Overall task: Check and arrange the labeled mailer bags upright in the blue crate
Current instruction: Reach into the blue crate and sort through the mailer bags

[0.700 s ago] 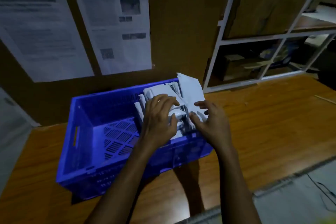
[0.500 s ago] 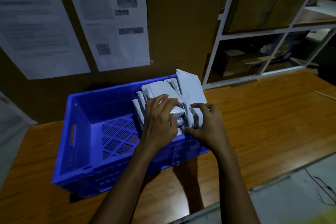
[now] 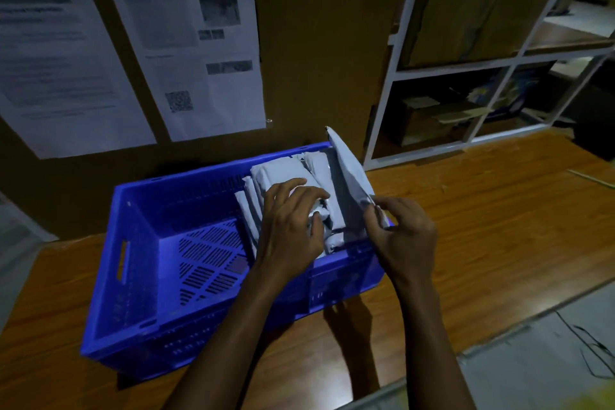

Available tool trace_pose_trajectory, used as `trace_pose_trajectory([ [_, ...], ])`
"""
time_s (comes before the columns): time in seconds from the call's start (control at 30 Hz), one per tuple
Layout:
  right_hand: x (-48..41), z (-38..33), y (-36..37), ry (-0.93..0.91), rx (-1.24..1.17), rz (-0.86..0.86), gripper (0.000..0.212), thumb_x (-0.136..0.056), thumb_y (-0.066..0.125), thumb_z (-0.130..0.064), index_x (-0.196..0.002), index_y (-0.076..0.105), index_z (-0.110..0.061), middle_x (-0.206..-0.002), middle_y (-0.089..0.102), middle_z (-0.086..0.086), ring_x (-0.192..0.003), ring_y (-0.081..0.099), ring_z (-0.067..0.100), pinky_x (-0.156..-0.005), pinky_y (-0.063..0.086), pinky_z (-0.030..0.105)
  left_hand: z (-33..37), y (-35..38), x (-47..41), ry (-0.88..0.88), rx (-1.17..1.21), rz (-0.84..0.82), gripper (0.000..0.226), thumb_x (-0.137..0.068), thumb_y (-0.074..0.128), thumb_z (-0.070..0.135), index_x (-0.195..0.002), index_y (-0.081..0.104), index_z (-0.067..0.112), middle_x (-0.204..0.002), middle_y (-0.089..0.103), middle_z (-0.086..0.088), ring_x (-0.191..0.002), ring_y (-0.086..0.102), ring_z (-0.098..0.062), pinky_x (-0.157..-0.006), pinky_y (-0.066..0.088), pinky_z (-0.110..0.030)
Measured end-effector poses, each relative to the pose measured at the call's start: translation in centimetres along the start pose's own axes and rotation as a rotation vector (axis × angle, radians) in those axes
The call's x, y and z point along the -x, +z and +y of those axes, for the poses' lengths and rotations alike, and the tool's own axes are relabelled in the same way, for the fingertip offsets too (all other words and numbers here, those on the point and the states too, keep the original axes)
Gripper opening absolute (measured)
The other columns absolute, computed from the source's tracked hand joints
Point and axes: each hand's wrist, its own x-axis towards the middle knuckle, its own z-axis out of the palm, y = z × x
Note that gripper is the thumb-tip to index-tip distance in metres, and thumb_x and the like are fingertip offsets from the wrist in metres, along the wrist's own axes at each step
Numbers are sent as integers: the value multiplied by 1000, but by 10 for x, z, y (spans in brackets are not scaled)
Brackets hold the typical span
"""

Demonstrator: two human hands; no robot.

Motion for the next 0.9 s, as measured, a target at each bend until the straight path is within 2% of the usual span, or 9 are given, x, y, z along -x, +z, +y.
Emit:
trace_pose_trajectory([
  [0.1, -6, 0, -8, -72, -54, 151, 16, -91, 77, -12, -105, 74, -6, -100, 73, 9, -82, 69, 17, -62, 59, 27, 9, 2, -19, 45, -8, -25, 45, -85, 68, 12, -129, 62, 18, -128, 64, -1, -128, 52, -20, -112, 36, -39],
  [0.23, -17, -6, -17, -222, -94, 281, 20, -92, 71, -10, -108, 76, 2, -105, 75, 14, -89, 72, 24, -75, 61, 34, 20, 4, -48, 98, 31, -90, 69, -88, 72, 23, -150, 42, 25, -146, 52, -4, -133, 48, -23, -108, 40, -38],
  [0.4, -38, -17, -20, -387, -163, 315, 25, -86, 79, -1, -110, 75, 4, -116, 74, 15, -109, 69, 27, -95, 56, 39, 15, 3, -71, 157, -31, 96, 37, -85, 75, 17, -122, 70, 20, -126, 67, -6, -115, 58, -28, -91, 47, -44],
  [0.5, -52, -20, -11, -288, -223, 282, 48, -84, 84, -8, -128, 66, 1, -133, 65, 13, -122, 60, 29, -97, 53, 44, 4, -10, -79, 83, -64, 262, 27, -86, 70, 27, -111, 73, 16, -109, 72, -4, -99, 58, -28, -77, 43, -38],
  [0.57, -64, -29, -1, -194, -336, 216, 62, -86, 84, -15, -140, 57, -3, -142, 58, 8, -127, 56, 27, -97, 52, 45, -7, -26, -87, -93, 42, 341, 26, -83, 78, 26, -105, 74, 12, -101, 72, -7, -93, 56, -25, -75, 44, -33],
  [0.63, -77, -43, 11, -84, -490, 114, 72, -88, 83, -25, -149, 48, -11, -148, 53, 2, -133, 52, 19, -101, 50, 33, -21, -46, -95, -318, 242, 378, 24, -81, 84, 32, -97, 74, 18, -99, 67, -12, -90, 57, -18, -77, 50, -24],
  [0.67, -84, -51, 17, -26, -549, 44, 74, -88, 83, -31, -151, 46, -17, -148, 52, -2, -134, 51, 14, -100, 48, 25, -29, -58, -98, -399, 360, 390, 21, -81, 83, 39, -94, 73, 25, -100, 67, -12, -90, 61, -19, -80, 55, -28],
  [0.73, -94, -65, 33, 63, -628, -138, 72, -88, 80, -41, -150, 46, -28, -142, 58, -9, -129, 56, 4, -98, 50, 22, -39, -81, -101, -503, 599, 387, 16, -86, 80, 38, -95, 74, 27, -99, 75, -7, -90, 73, -25, -79, 62, -43],
  [0.9, -93, -100, 66, 134, -768, -528, 52, -90, 79, -39, -137, 58, -34, -120, 72, -15, -104, 69, 1, -83, 58, 27, -63, -119, -88, -714, 740, 361, 11, -91, 75, 18, -99, 76, 11, -89, 80, -1, -77, 75, -15, -61, 59, -26],
])
